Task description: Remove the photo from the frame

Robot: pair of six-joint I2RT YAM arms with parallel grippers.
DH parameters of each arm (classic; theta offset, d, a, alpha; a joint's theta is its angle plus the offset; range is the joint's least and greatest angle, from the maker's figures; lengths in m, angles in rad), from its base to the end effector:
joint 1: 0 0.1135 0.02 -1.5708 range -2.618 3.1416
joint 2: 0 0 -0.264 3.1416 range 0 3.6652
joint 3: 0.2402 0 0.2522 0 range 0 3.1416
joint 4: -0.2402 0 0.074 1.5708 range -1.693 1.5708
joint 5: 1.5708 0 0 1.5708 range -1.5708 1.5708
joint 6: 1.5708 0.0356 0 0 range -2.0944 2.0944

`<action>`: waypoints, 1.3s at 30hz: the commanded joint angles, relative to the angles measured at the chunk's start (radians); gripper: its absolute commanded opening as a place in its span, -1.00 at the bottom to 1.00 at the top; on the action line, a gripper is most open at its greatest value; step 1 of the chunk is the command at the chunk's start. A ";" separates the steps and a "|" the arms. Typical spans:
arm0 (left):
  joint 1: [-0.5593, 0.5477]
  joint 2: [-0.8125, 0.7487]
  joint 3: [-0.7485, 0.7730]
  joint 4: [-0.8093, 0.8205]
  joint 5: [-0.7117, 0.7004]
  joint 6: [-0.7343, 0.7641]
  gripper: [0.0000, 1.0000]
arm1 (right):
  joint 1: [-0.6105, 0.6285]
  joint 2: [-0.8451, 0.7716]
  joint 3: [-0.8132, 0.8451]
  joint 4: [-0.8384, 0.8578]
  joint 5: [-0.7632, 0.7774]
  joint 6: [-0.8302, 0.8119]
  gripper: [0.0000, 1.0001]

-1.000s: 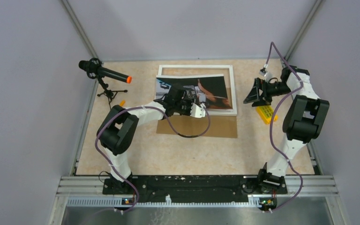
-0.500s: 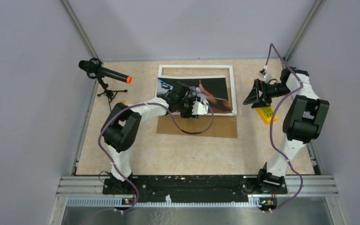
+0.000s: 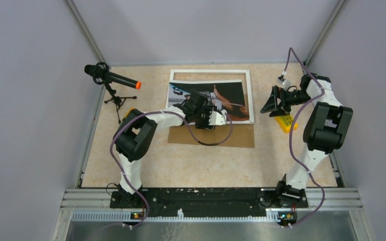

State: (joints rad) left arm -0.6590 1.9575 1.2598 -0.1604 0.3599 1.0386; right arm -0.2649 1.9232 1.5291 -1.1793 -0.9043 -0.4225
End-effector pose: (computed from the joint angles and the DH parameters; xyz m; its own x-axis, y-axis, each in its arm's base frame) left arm 0.3212 -0.2646 0.1654 0.3472 0.7512 -0.5614 0.8986 -0.0953 0.4282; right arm 0.3549 -0.0673 0.2266 -0.9474 -0.0056 -0.3199 -0.2463 0.6511 0.7179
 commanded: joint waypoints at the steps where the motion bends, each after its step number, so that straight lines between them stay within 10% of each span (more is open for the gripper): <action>1: -0.016 0.034 0.024 0.053 -0.054 -0.017 0.30 | -0.007 -0.059 -0.005 0.012 -0.018 -0.010 0.86; 23: -0.080 -0.020 -0.059 -0.159 0.015 0.091 0.33 | -0.008 -0.050 -0.008 0.011 -0.021 -0.017 0.86; 39: -0.047 -0.016 0.123 -0.288 0.123 -0.102 0.42 | -0.007 -0.048 -0.007 0.043 0.004 0.016 0.85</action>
State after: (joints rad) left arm -0.7189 1.9400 1.3231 -0.3569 0.4198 1.0134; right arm -0.2649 1.9213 1.5177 -1.1694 -0.9043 -0.4221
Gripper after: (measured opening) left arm 0.688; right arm 0.927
